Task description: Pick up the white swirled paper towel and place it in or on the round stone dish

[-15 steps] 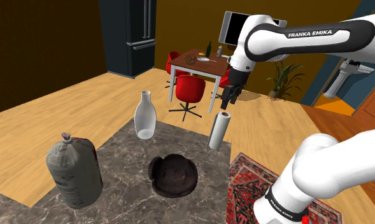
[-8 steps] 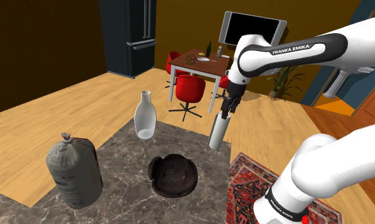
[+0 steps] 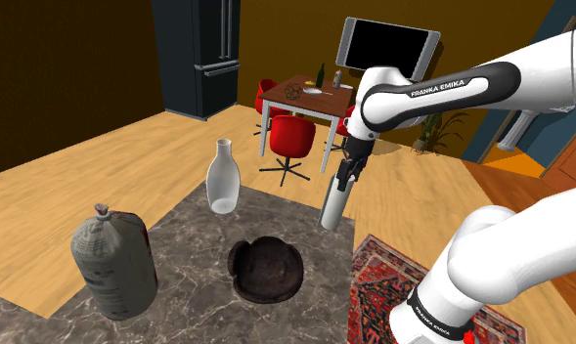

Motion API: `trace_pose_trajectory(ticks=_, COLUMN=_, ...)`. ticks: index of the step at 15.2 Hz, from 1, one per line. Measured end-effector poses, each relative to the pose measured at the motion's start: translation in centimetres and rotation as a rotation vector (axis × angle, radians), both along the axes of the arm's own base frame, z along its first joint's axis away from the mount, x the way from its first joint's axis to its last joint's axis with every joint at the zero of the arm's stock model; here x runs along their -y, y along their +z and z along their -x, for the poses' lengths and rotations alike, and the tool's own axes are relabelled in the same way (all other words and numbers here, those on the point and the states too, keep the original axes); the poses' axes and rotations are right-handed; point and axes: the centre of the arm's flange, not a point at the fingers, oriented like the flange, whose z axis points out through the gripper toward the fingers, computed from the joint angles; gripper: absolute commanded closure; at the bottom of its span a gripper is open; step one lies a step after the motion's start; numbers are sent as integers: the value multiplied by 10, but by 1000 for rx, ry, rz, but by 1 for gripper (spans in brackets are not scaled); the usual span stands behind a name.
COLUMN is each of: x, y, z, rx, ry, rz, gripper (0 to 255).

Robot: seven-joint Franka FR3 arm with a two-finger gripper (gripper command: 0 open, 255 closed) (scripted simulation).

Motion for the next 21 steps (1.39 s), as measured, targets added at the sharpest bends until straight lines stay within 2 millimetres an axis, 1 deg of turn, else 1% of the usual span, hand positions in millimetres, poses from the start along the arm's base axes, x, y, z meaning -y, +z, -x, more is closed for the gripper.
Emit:
trace_pose_trajectory(ticks=3, x=0, y=-1, z=0, rx=0, ry=0, rz=0, gripper=0)
trace_pose_trajectory(ticks=4, x=0, y=-1, z=0, rx=0, ry=0, rz=0, gripper=255)
trace_pose_trajectory(ticks=14, x=0, y=0, z=0, rx=2, ry=0, rz=1, gripper=255)
trace_pose_trajectory(ticks=17, x=0, y=11, z=0, rx=1, ry=0, rz=0, gripper=255)
trace_pose_trajectory(ticks=21, x=0, y=31, z=0, rx=1, ry=0, rz=0, gripper=255)
